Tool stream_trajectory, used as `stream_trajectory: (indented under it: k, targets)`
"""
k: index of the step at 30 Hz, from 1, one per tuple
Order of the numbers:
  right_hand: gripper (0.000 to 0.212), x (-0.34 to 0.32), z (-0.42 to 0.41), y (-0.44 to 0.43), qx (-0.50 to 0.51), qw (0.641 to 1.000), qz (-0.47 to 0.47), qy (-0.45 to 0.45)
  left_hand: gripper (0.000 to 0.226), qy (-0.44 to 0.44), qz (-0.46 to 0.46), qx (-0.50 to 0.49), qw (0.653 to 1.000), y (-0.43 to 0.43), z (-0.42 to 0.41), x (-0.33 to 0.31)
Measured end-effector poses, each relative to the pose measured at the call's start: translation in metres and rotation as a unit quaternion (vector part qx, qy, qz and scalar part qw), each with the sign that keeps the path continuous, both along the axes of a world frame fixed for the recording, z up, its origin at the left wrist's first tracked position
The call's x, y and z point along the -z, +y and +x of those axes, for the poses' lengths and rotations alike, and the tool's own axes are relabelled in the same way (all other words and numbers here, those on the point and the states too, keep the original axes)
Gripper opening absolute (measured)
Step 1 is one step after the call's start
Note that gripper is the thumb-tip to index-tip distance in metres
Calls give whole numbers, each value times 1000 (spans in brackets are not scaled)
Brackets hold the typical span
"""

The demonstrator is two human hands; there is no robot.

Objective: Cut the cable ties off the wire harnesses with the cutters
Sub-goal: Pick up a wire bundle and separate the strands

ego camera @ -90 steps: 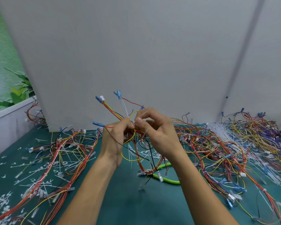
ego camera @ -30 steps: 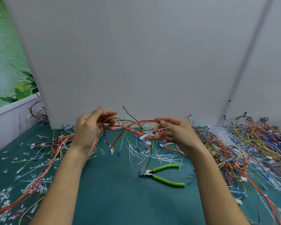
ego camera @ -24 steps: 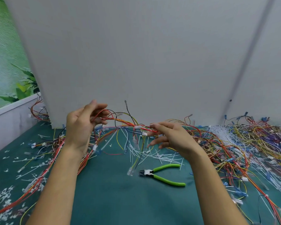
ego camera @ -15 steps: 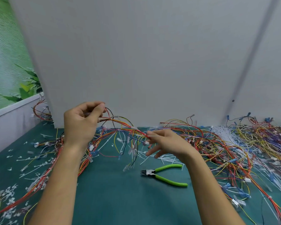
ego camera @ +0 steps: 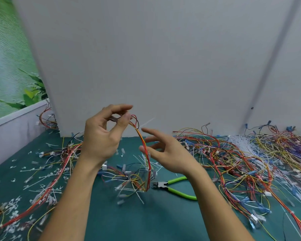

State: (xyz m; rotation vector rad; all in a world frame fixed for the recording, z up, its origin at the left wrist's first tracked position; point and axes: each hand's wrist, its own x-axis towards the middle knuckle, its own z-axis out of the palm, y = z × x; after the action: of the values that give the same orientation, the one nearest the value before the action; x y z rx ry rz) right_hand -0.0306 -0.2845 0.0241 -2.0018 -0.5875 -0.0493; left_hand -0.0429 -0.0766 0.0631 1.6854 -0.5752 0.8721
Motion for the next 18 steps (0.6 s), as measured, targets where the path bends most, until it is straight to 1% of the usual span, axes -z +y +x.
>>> stream_trajectory:
  k: [2,3,4,7,8,10,13,14,16,18]
  targets:
    - [38,4,1,7,-5,1000,-11,-15,18,-13,24,-12,1000,-1,2,1]
    - [30,4,0,9,-2,1000,3,-26,19,-18,33,-18,999,-1,2,2]
    - [26,3,0,11,-1,999,32,-33,19,-20,40,-25,999,-1,3,3]
    - [25,-3,-5,11,-23,989,147,5,19,-24,49,-36,998,0,2,3]
    - [24,-5,-6,10,-35,984,171,15,20,-27,52,-41,997,-1,2,4]
    - [21,-6,-6,8,-47,980,193,20,21,-29,54,-45,997,-3,2,4]
    - [9,-7,-5,8,-41,969,243,31,16,-35,47,-61,996,-8,1,4]
    - [9,-8,-5,7,-37,964,263,35,16,-39,34,-78,996,-10,1,3]
    - [11,-9,-4,5,-31,954,297,34,19,-36,-28,-114,992,-13,0,1]
    - [12,-10,-3,2,-23,947,318,31,18,-3,-93,-125,988,-15,-1,0]
